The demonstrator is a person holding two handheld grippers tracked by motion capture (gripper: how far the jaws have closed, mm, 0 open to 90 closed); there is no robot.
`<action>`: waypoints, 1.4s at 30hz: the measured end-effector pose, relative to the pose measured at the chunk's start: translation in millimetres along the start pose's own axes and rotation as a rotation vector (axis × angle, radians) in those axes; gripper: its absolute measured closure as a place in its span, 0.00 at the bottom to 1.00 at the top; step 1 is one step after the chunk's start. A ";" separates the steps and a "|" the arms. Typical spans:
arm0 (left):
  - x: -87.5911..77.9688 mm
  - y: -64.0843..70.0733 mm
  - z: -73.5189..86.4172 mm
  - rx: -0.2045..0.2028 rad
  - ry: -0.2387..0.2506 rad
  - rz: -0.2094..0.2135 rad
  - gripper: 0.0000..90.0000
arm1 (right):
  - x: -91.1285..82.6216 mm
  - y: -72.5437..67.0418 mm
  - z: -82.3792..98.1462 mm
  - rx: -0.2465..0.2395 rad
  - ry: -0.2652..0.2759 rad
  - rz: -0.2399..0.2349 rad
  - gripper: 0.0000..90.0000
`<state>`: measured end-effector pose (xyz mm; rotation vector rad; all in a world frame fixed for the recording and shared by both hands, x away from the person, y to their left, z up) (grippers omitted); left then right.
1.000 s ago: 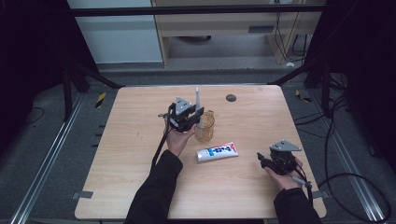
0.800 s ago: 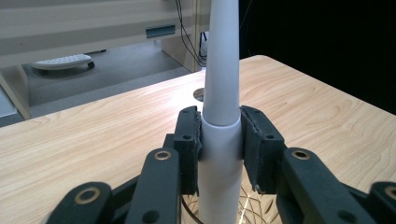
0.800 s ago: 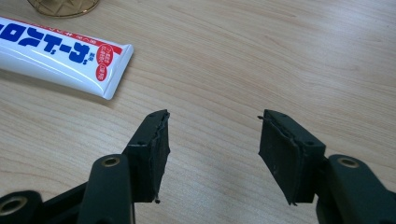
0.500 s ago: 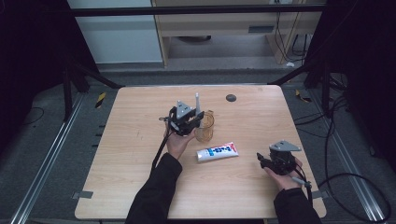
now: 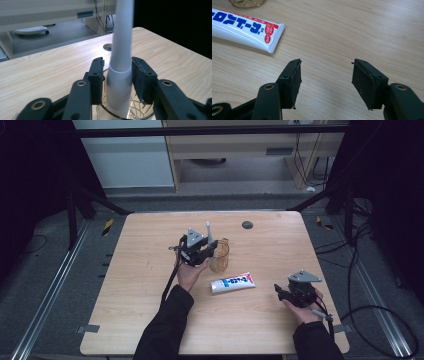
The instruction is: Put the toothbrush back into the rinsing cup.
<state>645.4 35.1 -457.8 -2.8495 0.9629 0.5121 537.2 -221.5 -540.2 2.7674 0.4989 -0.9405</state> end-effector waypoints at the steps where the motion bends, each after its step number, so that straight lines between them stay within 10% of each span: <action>1: -0.5 -0.1 0.4 0.002 0.000 -0.001 0.67 | 0.0 -0.1 0.0 0.000 0.000 0.000 0.45; 24: -13.1 10.3 0.8 0.039 0.020 0.037 0.50 | 0.1 -0.4 -0.4 0.002 0.001 0.001 0.44; 42: -55.6 3.6 -8.4 0.089 0.012 0.062 0.35 | -3.4 -3.2 -4.0 0.014 0.017 -0.011 0.43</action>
Point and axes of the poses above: each handheld gripper's, and its own axes: x roughly forward along the jaws, z roughly out of its underside, y roughly to its right, the point moved 10 cm from there along x, roughly forward along the jaws, and after that the axes turned 1 degree about x, right-handed, at the moved point
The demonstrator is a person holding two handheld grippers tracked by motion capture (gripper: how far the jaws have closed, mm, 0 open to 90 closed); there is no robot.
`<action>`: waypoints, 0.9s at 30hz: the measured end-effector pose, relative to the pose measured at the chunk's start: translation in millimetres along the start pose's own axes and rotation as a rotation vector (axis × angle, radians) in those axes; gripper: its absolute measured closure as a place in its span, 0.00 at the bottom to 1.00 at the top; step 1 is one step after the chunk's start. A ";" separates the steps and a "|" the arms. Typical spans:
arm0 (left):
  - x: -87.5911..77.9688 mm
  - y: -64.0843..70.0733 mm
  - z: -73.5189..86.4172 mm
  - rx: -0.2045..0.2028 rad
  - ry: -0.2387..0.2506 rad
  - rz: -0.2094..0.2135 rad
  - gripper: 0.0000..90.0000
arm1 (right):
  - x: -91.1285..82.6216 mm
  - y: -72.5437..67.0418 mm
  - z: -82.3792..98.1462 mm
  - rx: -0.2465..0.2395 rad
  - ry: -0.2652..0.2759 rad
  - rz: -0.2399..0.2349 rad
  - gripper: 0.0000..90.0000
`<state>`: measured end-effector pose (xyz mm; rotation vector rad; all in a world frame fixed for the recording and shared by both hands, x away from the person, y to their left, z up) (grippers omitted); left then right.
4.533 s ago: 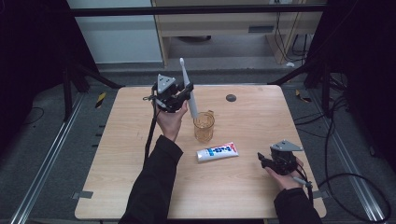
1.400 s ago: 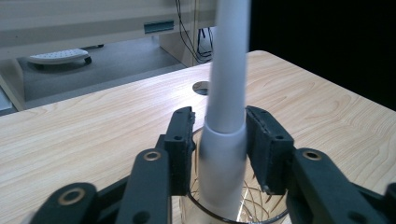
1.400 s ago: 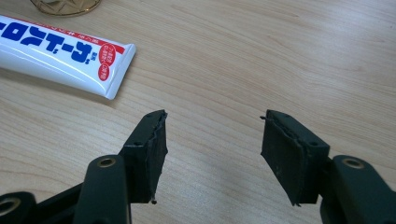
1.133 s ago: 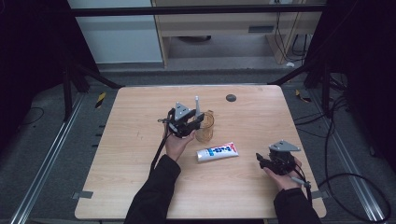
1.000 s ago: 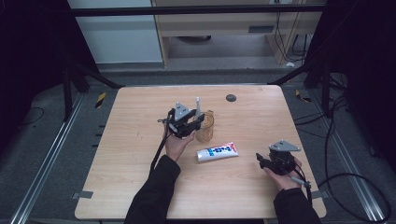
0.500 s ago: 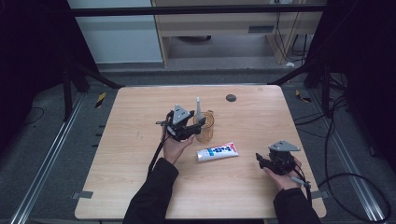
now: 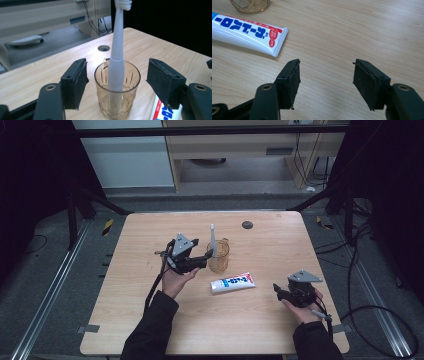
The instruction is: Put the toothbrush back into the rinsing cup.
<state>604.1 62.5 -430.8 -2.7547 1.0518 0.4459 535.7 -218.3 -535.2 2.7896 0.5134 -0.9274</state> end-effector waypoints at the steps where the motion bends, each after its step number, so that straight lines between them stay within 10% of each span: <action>1: -2.7 -2.1 1.5 -0.008 -0.015 0.004 0.35 | 0.0 0.0 0.0 0.000 0.000 0.000 0.43; 27: -120.1 -54.5 94.2 -0.071 -0.240 -0.195 0.34 | -2.8 -16.2 -19.4 0.003 0.034 -0.064 0.52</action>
Point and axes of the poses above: each handheld gripper's, and its own axes: x roughly forward along the jaws, z roughly out of its underside, y roughly to its right, the point moved 10 cm from there along x, roughly forward along the jaws, and after that the axes turned 1 degree about x, right-handed, at the moved point
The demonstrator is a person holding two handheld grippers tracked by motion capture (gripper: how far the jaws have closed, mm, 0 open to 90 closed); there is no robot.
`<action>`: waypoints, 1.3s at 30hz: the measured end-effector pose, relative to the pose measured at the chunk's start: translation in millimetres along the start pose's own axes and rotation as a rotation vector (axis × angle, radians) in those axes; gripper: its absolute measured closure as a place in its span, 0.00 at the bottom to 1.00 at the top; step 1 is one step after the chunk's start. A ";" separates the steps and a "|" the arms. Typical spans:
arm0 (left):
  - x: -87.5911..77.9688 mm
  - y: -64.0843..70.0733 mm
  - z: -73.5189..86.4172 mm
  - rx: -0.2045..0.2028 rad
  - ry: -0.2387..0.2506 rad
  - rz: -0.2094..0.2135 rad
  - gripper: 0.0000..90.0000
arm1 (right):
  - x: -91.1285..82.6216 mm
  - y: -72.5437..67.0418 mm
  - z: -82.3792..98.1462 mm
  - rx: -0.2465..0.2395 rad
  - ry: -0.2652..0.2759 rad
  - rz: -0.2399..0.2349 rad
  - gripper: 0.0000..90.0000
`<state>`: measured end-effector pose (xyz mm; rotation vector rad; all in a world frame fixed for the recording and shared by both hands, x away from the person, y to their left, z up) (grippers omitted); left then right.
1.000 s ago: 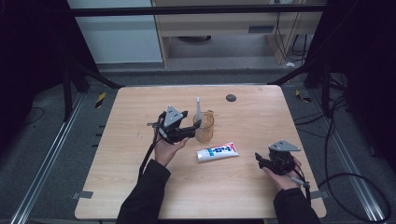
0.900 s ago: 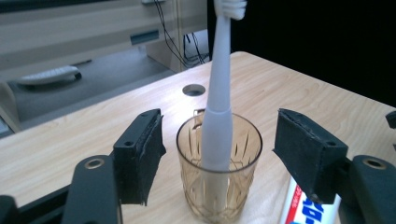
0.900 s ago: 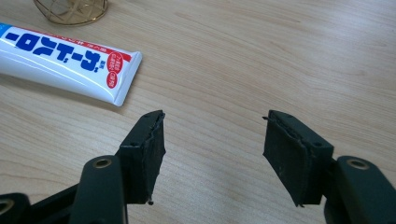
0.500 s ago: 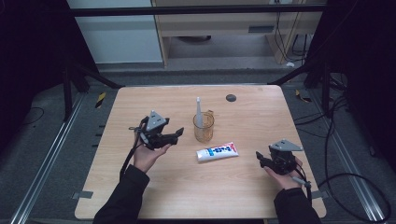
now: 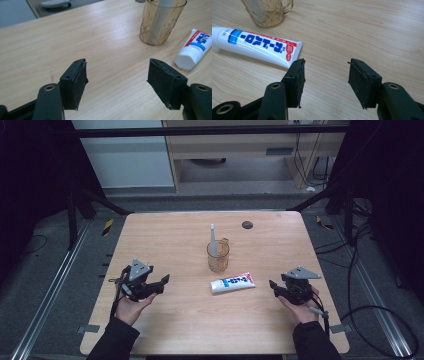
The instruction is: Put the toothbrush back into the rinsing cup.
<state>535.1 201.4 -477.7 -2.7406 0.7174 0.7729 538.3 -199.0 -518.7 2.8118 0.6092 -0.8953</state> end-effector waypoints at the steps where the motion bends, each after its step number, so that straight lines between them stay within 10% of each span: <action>1: -3.0 -1.6 5.0 -0.006 -0.005 -0.007 0.35 | 0.1 -2.8 -1.1 0.007 -0.004 -0.008 0.52; 14: -16.2 -29.3 75.7 -0.142 -0.084 -0.090 0.40 | 11.9 -38.8 -18.2 0.005 -0.002 -0.101 0.65; 31: -15.2 -48.2 91.2 -0.156 -0.114 -0.139 0.50 | 46.7 -100.5 -45.8 0.030 0.005 -0.190 1.00; 39: -15.7 -52.6 91.4 -0.153 -0.115 -0.153 0.50 | 61.7 -116.2 -47.6 0.017 -0.006 -0.201 1.00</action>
Point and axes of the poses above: each handheld gripper's, and its own axes: x roughly forward along the jaws, z roughly out of its underside, y roughly to its right, the point moved 10 cm from there along x, roughly forward along the jaws, and after that the axes turned 1 degree about x, right-handed, at the moved point
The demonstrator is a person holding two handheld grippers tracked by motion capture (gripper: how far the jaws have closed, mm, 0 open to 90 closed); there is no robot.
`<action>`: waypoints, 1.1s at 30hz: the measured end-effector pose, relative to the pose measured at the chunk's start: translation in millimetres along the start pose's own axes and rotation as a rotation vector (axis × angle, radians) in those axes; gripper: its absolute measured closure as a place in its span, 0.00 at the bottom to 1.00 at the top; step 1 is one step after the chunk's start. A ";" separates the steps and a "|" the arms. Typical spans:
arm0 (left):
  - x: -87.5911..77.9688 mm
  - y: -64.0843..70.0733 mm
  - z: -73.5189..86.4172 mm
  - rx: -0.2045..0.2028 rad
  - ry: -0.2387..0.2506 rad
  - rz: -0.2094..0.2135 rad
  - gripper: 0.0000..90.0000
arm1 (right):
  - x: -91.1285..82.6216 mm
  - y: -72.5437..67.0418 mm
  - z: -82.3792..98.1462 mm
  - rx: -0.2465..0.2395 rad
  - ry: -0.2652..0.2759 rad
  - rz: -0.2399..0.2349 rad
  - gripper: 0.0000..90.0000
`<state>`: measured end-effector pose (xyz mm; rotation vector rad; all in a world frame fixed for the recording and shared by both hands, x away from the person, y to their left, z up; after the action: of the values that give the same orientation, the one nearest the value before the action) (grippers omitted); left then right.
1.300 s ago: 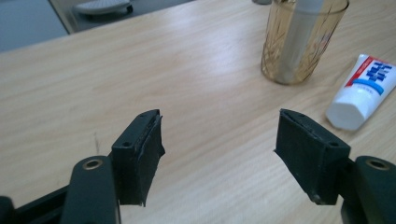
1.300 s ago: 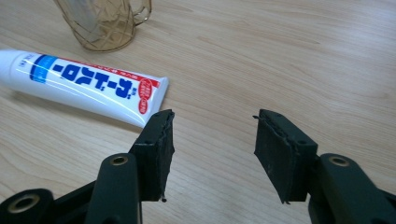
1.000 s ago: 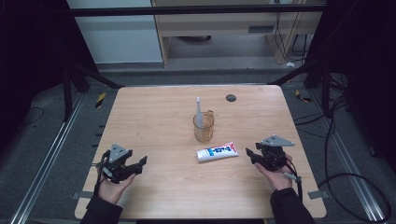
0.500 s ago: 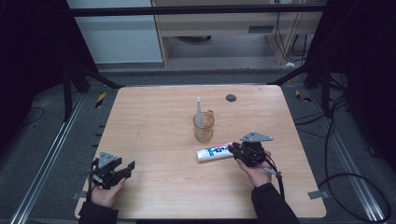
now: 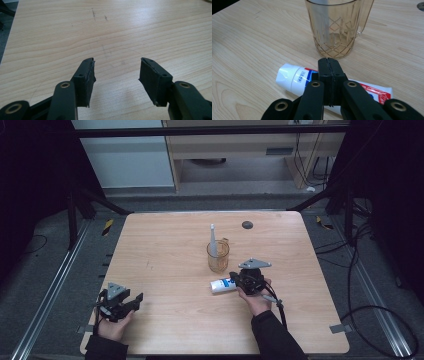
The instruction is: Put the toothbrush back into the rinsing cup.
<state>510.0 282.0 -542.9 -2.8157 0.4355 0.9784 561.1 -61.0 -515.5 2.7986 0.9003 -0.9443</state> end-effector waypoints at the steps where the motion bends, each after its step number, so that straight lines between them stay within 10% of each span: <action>1: -0.6 -0.3 -0.4 -0.001 0.004 -0.001 0.50 | 1.5 -0.7 0.0 -0.004 -0.002 0.000 1.00; 33: -1.9 2.9 -1.1 0.041 0.000 -0.005 0.49 | 45.8 -18.0 5.8 -0.038 -0.080 0.005 1.00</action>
<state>508.4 279.4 -541.0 -2.7791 0.4431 0.9574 577.6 -23.9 -544.0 2.7091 0.8902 -1.0200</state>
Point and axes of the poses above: each handheld gripper's, and its own axes: x roughly forward along the jaws, z roughly out of its underside, y roughly to its right, the point moved 10 cm from there along x, roughly forward along the jaws, and after that the axes turned 1 degree about x, right-handed, at the moved point
